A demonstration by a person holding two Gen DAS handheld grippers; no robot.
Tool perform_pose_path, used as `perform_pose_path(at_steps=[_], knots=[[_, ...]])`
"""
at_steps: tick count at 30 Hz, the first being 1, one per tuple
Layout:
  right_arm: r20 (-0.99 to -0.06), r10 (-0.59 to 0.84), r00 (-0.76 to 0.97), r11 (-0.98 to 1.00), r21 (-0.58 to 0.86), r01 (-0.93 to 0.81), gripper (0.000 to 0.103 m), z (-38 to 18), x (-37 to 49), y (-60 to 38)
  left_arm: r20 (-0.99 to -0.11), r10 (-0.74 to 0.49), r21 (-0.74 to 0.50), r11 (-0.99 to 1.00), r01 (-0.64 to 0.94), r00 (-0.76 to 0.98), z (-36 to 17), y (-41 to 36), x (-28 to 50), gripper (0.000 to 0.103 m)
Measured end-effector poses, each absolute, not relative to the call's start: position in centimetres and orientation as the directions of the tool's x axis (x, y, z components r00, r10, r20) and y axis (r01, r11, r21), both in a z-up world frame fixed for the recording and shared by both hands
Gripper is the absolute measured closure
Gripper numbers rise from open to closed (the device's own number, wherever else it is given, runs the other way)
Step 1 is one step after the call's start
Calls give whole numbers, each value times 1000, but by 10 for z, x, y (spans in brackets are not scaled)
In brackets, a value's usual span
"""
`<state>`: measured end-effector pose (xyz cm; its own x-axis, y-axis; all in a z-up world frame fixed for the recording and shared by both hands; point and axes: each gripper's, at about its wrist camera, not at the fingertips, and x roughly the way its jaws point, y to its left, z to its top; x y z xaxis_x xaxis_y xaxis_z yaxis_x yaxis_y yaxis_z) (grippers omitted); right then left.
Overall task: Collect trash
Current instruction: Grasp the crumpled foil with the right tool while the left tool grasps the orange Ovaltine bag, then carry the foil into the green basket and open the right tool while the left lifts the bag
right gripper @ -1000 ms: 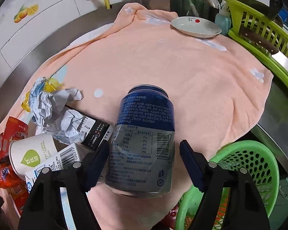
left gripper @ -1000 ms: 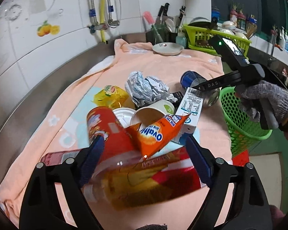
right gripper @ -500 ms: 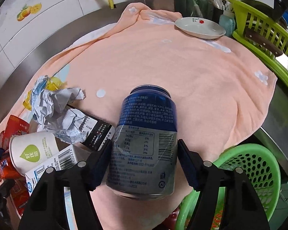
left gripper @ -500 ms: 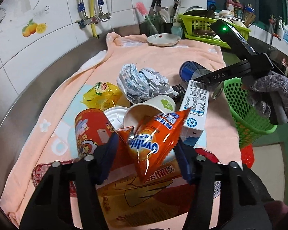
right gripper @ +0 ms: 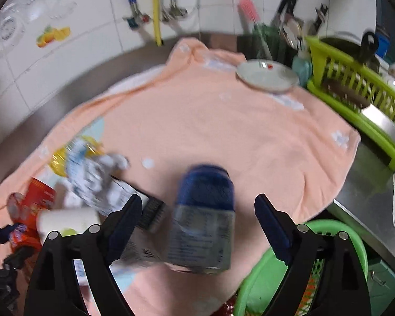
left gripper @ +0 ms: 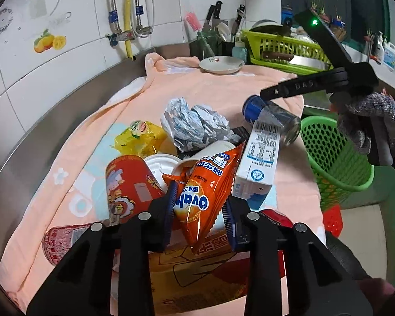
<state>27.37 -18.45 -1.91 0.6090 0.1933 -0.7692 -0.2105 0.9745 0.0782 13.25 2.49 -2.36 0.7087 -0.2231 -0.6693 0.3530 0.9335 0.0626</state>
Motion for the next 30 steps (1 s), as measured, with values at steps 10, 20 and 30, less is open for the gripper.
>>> perform_pose_path(at_steps=[10,20,30], knots=[[-768,356,532,876,75,-477,19,-13,281,-104,-627,-272,-30,945,326,730,-3,48,127,72],[-825,333,457,859,65,-508,46,-53,308,-57,-594,-281,-60,950,306,754,11,61,126,73],[-756,437,488,848,164,-504,66,-26,291,-74,-567,-296,-99,951,293,768,22,72,124,73]])
